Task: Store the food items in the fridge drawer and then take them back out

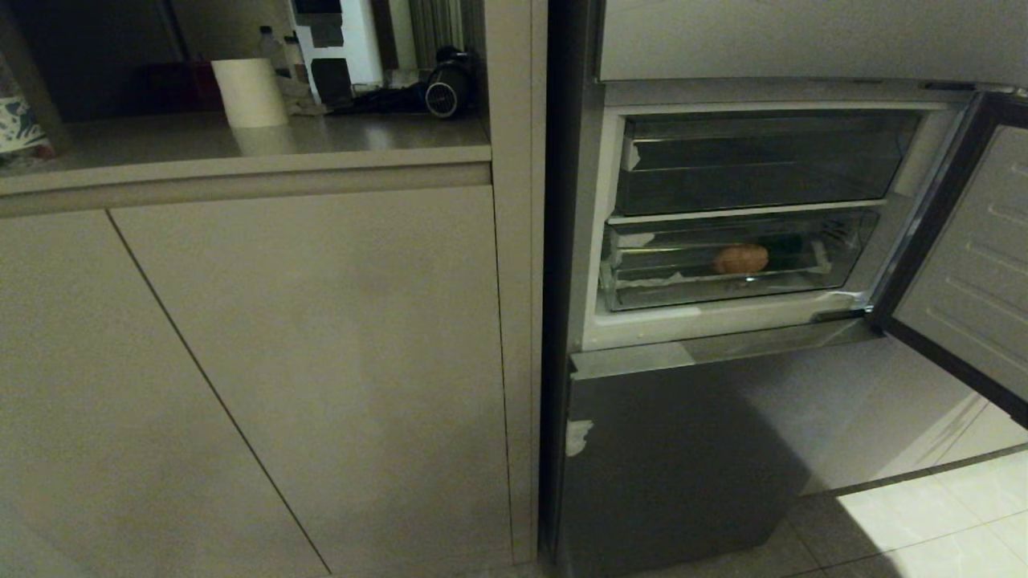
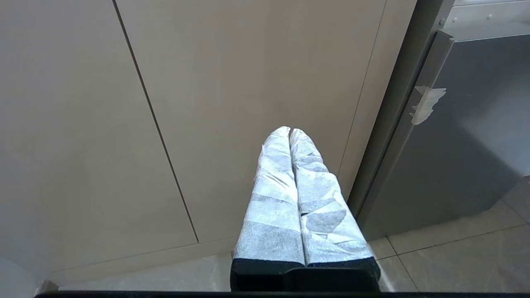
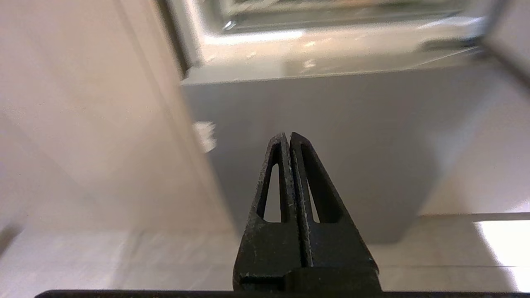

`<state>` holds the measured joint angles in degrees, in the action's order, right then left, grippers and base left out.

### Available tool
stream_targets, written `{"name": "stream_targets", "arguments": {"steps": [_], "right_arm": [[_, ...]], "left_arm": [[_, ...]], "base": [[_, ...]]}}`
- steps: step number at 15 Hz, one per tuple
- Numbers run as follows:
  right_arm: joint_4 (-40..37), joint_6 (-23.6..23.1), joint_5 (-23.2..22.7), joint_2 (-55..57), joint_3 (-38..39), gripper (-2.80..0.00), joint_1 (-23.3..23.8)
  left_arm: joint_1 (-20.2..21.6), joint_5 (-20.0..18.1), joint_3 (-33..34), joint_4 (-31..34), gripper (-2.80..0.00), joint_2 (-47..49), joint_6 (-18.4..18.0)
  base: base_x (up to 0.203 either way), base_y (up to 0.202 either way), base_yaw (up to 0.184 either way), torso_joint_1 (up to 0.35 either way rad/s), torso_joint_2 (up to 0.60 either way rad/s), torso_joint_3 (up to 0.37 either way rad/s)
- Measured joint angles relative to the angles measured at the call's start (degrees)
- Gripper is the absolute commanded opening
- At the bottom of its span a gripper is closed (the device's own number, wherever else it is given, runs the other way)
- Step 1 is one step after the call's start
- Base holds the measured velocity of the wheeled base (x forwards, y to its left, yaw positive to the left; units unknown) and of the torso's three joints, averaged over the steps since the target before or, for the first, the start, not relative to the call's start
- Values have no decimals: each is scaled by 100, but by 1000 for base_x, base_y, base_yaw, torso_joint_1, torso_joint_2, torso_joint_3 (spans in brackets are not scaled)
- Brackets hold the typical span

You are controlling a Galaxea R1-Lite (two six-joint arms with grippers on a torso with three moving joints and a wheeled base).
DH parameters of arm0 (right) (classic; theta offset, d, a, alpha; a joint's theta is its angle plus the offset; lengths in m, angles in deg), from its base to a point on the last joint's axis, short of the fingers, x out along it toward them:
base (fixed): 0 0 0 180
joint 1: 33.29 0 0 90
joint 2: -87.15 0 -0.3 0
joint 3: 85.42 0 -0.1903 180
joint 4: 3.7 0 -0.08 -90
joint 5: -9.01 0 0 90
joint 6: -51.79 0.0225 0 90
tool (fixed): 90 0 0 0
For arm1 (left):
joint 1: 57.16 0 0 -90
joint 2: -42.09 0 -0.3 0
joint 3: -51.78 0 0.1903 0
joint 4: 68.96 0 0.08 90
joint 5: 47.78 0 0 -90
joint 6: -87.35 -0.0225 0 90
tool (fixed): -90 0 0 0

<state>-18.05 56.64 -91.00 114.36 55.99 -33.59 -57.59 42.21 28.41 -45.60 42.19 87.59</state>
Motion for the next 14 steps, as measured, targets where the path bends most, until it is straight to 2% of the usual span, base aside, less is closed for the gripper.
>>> {"name": "stream_targets", "arguments": {"steps": [3,4,7,14], "right_arm": [[804,38,-306,1333,-120,-280,-7],[1105,33,-342,1764,-157,0,-7],[1855,83,-416,2697,-306,0,-21],[1870,104,-423,3291,-438,0,-117]], "left_arm": [[0,1,0,0,-280,0,0],[0,1,0,0,-280,0,0],[0,1,0,0,-280,0,0],[0,1,0,0,-280,0,0]], "base": [[0,0,0,0,0,0],[0,0,0,0,0,0],[0,0,0,0,0,0],[0,0,0,0,0,0]]}}
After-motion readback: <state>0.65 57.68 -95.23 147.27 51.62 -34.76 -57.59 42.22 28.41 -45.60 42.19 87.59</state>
